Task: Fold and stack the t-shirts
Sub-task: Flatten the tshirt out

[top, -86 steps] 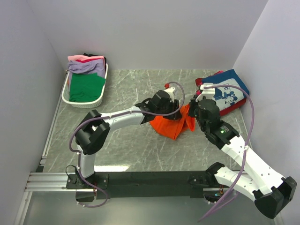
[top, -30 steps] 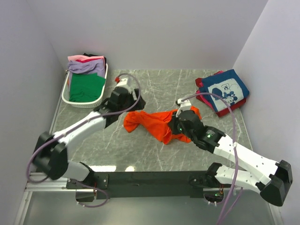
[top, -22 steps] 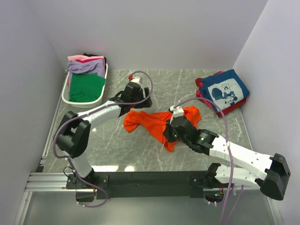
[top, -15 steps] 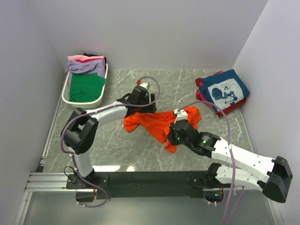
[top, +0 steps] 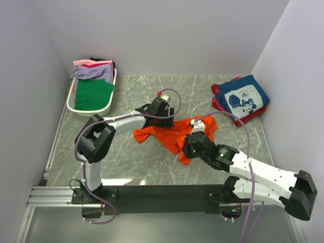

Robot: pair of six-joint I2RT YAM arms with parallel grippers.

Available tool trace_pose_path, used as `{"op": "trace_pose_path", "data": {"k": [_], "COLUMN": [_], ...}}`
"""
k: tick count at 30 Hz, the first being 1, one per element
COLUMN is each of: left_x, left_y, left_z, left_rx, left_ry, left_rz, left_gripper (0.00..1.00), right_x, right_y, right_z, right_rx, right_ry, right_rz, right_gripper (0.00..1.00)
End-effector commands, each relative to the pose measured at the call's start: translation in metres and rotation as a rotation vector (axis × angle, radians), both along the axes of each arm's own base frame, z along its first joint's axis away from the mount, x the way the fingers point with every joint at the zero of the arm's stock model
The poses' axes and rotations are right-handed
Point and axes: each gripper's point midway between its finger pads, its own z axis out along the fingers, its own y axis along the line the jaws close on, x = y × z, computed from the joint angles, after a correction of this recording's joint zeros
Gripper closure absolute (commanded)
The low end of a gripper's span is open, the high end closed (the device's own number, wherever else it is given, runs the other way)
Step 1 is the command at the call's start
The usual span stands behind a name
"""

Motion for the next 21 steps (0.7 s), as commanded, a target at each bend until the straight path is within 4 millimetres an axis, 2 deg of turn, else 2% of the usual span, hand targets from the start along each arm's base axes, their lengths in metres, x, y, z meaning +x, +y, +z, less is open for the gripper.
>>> {"op": "trace_pose_path", "data": {"k": [1, 5, 10, 13, 16, 17, 21], "left_x": [0.003, 0.004, 0.010, 0.013, 0.016, 0.017, 0.026], "left_y": [-0.010, -0.012, -0.008, -0.008, -0.009, -0.009, -0.004], "left_z": [0.005, -0.004, -0.007, -0.008, -0.007, -0.005, 0.009], "left_rx": [-0.003, 0.026, 0.063, 0.069, 0.064, 0.066, 0.069], "left_ry": [-0.018, -0.014, -0.030, -0.037, -0.045, -0.051, -0.093], "left_rz": [-0.022, -0.026, -0.007, -0.001, 0.004, 0.011, 0.043], "left_gripper": [0.27, 0.40, 0.47, 0.57, 0.79, 1.00, 1.00], "right_x": [0.006, 0.006, 0.007, 0.008, 0.009, 0.010, 0.015], "right_y": [0.001, 0.001, 0.003, 0.004, 0.004, 0.004, 0.002], "right_z": [0.009, 0.008, 0.008, 0.007, 0.005, 0.005, 0.008], "right_rx": [0.035, 0.035, 0.042, 0.040, 0.030, 0.028, 0.015], "right_ry": [-0.040, -0.040, -0.043, -0.043, -0.045, -0.045, -0.065], "right_rz": [-0.031, -0.031, -0.030, -0.029, -0.029, -0.028, -0.044], "right_gripper": [1.00, 1.00, 1.00, 1.00, 1.00, 1.00, 1.00]}}
